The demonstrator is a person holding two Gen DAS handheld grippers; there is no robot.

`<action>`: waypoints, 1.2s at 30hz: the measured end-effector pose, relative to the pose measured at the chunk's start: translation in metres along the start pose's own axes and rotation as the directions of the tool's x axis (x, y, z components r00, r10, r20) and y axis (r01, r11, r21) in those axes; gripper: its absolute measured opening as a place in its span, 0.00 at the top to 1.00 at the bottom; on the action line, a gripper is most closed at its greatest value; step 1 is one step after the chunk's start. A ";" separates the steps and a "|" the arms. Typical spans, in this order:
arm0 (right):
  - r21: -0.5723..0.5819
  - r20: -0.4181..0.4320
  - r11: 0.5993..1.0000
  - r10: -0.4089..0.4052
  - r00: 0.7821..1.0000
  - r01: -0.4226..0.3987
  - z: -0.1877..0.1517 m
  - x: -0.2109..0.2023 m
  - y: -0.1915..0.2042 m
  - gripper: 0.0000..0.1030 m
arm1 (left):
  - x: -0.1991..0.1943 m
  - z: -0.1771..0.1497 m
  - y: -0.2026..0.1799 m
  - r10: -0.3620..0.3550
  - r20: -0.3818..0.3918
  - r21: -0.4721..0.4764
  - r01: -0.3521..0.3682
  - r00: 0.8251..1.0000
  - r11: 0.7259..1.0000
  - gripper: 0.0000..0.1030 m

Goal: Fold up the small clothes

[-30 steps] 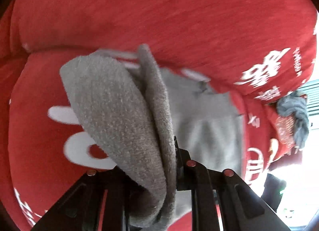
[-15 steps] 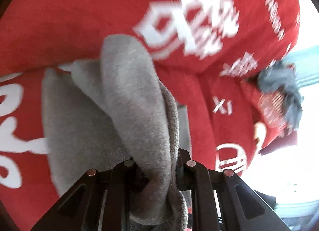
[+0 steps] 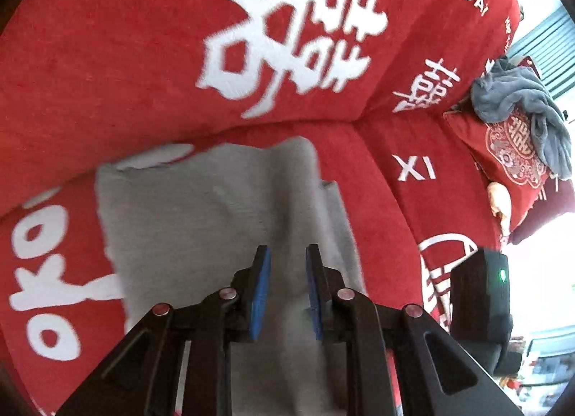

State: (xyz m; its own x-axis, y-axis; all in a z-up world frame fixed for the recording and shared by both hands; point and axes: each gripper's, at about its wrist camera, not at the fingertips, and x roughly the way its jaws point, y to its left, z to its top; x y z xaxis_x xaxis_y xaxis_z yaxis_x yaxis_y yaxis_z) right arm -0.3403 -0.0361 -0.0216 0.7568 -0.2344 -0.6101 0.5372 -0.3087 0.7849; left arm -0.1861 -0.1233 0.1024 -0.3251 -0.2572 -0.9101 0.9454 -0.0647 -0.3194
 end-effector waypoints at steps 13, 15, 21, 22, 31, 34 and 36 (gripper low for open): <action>0.219 0.050 0.933 0.281 0.958 -0.285 0.031 0.008 -0.024 0.46 | -0.016 -0.038 0.096 0.272 -0.033 -0.198 -0.274 0.962 0.941 0.00; 0.213 0.031 0.931 0.297 0.954 -0.297 0.041 0.016 -0.022 0.41 | -0.015 -0.044 0.109 0.276 -0.058 -0.218 -0.281 0.960 0.934 0.00; 0.092 -0.032 0.972 0.220 0.975 -0.216 0.065 0.014 -0.001 0.41 | -0.012 -0.045 0.113 0.301 -0.069 -0.238 -0.309 0.951 0.921 0.00; 0.066 -0.044 0.975 0.214 0.976 -0.211 0.067 0.012 0.004 0.41 | -0.011 -0.044 0.114 0.300 -0.078 -0.243 -0.310 0.951 0.919 0.00; -0.111 -0.154 0.992 -0.077 0.985 0.060 0.076 0.039 0.037 0.77 | -0.002 -0.037 0.107 0.283 -0.082 -0.249 -0.295 0.956 0.923 0.00; -0.197 -0.104 0.976 -0.116 0.988 0.094 0.070 0.033 0.059 0.87 | -0.005 -0.033 0.102 0.258 -0.065 -0.231 -0.266 0.964 0.936 0.00; -0.278 -0.066 0.959 -0.078 0.995 0.057 0.060 0.018 0.080 0.87 | -0.011 -0.031 0.095 0.257 -0.041 -0.198 -0.260 0.965 0.945 0.00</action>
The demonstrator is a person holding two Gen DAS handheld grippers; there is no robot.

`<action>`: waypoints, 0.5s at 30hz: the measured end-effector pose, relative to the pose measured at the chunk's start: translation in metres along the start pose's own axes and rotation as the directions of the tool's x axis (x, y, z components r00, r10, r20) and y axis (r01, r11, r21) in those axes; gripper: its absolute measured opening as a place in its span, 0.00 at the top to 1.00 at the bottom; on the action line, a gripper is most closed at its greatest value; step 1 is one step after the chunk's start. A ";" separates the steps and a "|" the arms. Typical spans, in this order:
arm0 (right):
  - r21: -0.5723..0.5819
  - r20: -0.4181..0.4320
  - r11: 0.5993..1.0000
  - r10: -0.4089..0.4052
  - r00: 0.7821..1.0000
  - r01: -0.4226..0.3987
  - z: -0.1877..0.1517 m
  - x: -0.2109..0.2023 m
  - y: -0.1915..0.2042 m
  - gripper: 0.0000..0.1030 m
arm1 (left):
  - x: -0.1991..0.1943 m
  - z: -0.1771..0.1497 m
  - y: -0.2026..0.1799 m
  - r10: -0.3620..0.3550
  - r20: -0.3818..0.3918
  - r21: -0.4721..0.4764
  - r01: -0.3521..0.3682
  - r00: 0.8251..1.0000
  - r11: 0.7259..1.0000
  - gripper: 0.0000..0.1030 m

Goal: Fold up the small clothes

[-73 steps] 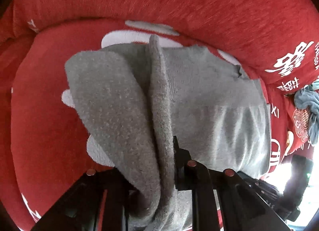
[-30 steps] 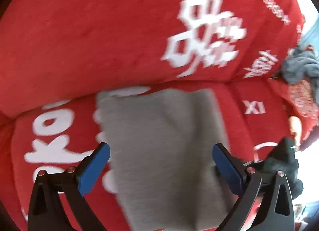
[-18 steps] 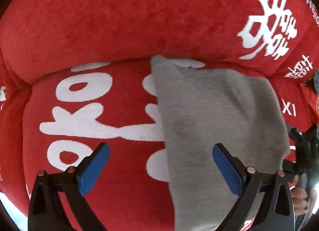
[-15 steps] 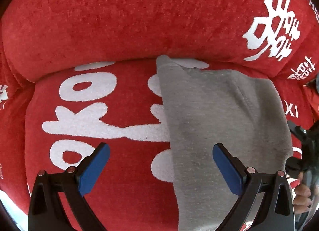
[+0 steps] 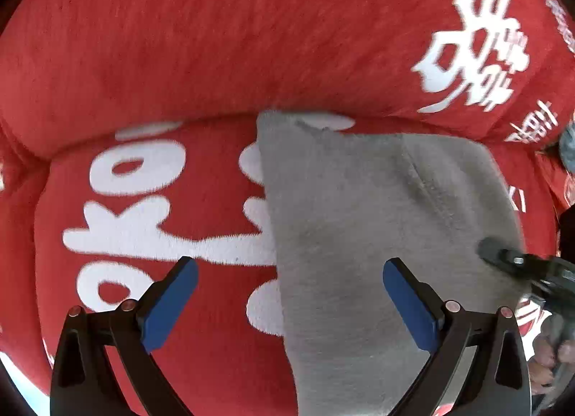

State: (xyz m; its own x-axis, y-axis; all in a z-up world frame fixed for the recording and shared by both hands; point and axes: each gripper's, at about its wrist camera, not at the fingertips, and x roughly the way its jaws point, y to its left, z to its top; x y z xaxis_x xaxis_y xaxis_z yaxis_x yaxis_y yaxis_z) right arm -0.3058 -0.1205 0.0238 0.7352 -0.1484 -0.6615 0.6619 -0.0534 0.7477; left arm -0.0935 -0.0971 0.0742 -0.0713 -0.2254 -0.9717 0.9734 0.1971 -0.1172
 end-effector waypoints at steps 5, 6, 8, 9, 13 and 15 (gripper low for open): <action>-0.005 0.004 0.997 -0.076 0.997 0.076 -0.013 -0.012 -0.013 0.87 | 0.012 -0.008 -0.022 0.057 -0.009 0.124 -0.056 0.998 0.991 0.00; 0.009 -0.004 0.995 -0.097 0.995 0.097 -0.010 -0.008 -0.015 0.87 | 0.020 -0.012 -0.026 0.078 -0.014 0.145 -0.075 0.997 0.987 0.00; 0.020 -0.016 0.990 -0.140 0.990 0.140 -0.007 0.002 -0.031 0.86 | 0.028 -0.018 -0.028 0.081 -0.022 0.151 -0.077 0.996 0.986 0.00; 0.011 -0.018 0.988 -0.156 0.988 0.156 -0.006 0.007 -0.034 0.84 | 0.030 -0.020 -0.028 0.077 -0.021 0.143 -0.073 0.997 0.987 0.00; -0.033 0.005 0.970 -0.240 0.971 0.240 -0.007 0.002 -0.034 0.76 | 0.026 -0.018 -0.021 0.060 -0.036 0.114 -0.055 0.998 0.992 0.00; -0.053 0.008 0.956 -0.290 0.957 0.290 -0.010 -0.004 -0.027 0.72 | 0.020 -0.017 -0.017 0.061 -0.044 0.117 -0.055 0.997 0.992 0.00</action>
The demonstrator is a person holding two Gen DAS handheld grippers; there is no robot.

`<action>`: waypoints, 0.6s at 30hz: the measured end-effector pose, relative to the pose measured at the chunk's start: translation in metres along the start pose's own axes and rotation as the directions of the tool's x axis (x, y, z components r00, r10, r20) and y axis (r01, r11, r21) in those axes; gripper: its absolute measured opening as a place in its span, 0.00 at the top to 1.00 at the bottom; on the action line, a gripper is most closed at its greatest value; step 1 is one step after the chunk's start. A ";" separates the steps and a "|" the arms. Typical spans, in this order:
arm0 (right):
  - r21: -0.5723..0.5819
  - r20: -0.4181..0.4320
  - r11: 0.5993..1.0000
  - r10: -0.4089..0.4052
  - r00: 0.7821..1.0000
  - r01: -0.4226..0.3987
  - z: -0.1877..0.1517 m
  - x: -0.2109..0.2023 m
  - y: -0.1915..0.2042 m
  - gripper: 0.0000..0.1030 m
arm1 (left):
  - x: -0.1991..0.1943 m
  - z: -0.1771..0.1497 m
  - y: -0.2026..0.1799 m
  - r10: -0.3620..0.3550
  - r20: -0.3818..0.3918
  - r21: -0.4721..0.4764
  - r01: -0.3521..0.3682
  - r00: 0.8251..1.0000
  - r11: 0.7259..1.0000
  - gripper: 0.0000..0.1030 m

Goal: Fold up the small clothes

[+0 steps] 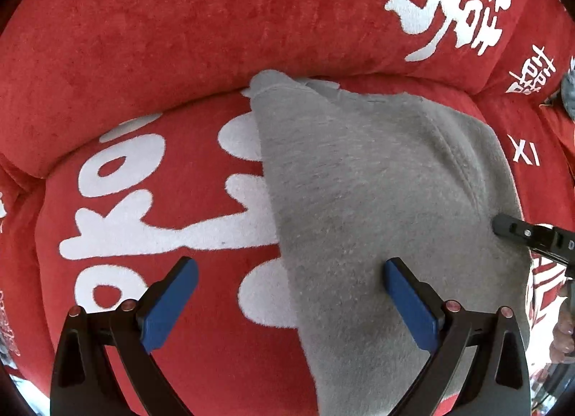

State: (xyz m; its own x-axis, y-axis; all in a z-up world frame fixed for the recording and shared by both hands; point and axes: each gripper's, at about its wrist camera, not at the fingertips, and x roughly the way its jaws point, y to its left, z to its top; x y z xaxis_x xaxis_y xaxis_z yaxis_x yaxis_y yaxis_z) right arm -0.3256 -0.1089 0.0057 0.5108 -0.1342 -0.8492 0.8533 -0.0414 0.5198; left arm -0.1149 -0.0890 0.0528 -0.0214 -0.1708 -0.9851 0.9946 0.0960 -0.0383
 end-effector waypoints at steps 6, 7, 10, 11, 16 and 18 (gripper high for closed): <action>0.004 0.019 0.999 0.045 0.999 -0.045 -0.031 -0.049 -0.001 0.59 | -0.019 -0.006 0.018 -0.016 -0.008 0.004 0.016 1.000 1.000 0.00; 0.012 0.011 0.997 0.078 0.997 -0.078 -0.040 -0.054 -0.002 0.57 | -0.019 -0.008 0.021 -0.035 -0.025 -0.001 0.035 0.999 0.999 0.00; 0.021 -0.022 0.993 0.120 0.993 -0.119 -0.062 -0.058 -0.004 0.56 | -0.015 -0.022 0.025 -0.102 -0.083 -0.031 0.100 0.991 0.995 0.00; 0.020 -0.035 0.993 0.116 0.993 -0.116 -0.067 -0.055 -0.005 0.56 | -0.014 -0.027 0.025 -0.109 -0.098 -0.041 0.105 0.989 0.994 0.00; -0.028 -0.088 0.999 0.020 0.996 -0.022 -0.083 -0.033 0.010 0.93 | -0.014 -0.050 0.013 -0.142 -0.124 -0.033 0.139 0.982 0.990 0.19; -0.072 -0.063 0.997 0.007 0.998 -0.011 -0.084 -0.037 0.019 0.94 | -0.014 -0.056 0.004 -0.156 -0.133 -0.005 0.157 0.979 0.988 0.41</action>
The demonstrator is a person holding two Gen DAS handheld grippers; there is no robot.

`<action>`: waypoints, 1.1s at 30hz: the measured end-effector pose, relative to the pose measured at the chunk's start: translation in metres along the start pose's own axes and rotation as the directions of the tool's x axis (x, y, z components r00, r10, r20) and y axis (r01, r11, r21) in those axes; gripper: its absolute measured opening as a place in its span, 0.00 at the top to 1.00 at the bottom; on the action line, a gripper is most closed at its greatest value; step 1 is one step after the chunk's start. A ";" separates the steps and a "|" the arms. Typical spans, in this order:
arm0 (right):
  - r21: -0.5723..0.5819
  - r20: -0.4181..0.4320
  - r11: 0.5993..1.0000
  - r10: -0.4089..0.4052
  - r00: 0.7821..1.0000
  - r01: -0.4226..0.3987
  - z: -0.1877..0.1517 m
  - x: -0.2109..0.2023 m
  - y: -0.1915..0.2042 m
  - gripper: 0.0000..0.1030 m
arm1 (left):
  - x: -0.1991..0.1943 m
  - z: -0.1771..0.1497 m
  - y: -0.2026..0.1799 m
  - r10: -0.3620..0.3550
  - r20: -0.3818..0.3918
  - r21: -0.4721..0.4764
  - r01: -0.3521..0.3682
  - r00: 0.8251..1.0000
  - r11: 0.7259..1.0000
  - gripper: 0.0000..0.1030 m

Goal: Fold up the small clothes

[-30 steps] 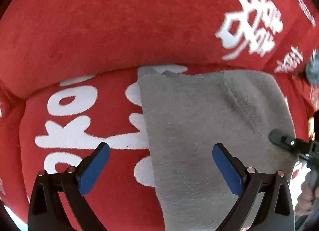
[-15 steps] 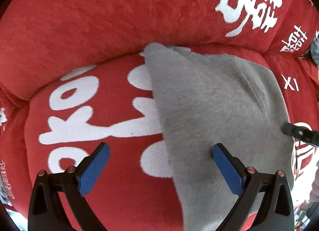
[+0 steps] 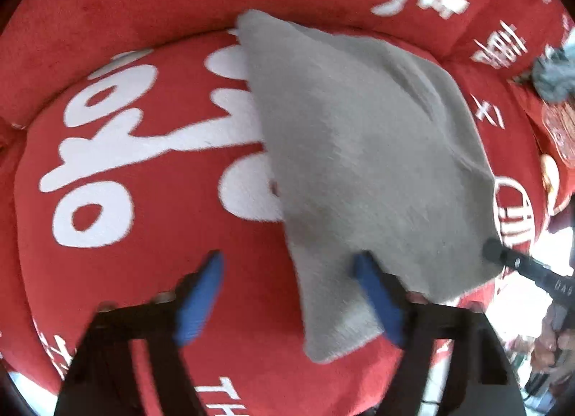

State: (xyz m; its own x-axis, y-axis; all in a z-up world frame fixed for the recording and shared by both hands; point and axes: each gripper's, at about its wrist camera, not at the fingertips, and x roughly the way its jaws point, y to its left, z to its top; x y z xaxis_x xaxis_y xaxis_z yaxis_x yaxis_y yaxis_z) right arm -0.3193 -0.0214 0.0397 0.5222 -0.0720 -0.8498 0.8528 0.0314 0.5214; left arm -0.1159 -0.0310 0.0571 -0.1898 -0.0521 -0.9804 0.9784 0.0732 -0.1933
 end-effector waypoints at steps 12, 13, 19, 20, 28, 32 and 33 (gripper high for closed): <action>-0.053 -0.017 0.987 -0.153 0.988 0.152 -0.012 0.019 -0.017 0.94 | 0.023 -0.031 -0.006 0.041 -0.039 0.024 -0.040 0.998 0.999 0.37; -0.054 -0.026 0.985 -0.163 0.986 0.161 -0.012 0.019 -0.016 0.94 | 0.021 -0.031 -0.007 0.063 -0.038 0.030 -0.061 0.997 0.998 0.34; 0.023 -0.002 0.975 -0.222 0.975 0.222 -0.013 -0.011 -0.014 0.93 | 0.007 -0.033 -0.002 0.081 -0.072 0.016 -0.080 0.994 0.997 0.34; 0.055 0.031 0.977 -0.206 0.978 0.204 -0.010 -0.022 -0.016 0.93 | 0.003 -0.032 -0.002 0.091 -0.062 0.017 -0.090 0.994 0.996 0.34; -0.068 0.124 0.991 -0.107 0.987 0.116 0.033 -0.023 0.032 0.93 | -0.010 -0.012 -0.007 0.134 -0.014 -0.028 -0.135 0.991 0.990 0.34; -0.077 0.068 0.984 -0.158 0.985 0.163 0.046 0.009 0.034 0.93 | -0.012 -0.010 -0.012 0.140 -0.004 -0.048 -0.140 0.990 0.989 0.34; -0.066 0.062 0.983 -0.165 0.984 0.169 0.047 0.012 0.029 0.93 | -0.012 -0.009 -0.014 0.141 -0.005 -0.053 -0.141 0.990 0.989 0.34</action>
State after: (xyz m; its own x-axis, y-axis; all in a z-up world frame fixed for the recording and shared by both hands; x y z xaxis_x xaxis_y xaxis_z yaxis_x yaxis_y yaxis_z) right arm -0.2894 -0.0680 0.0485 0.3729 -0.1379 -0.9176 0.9275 0.0842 0.3643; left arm -0.1281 -0.0221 0.0709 -0.0509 -0.0366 -0.9980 0.9897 0.1322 -0.0553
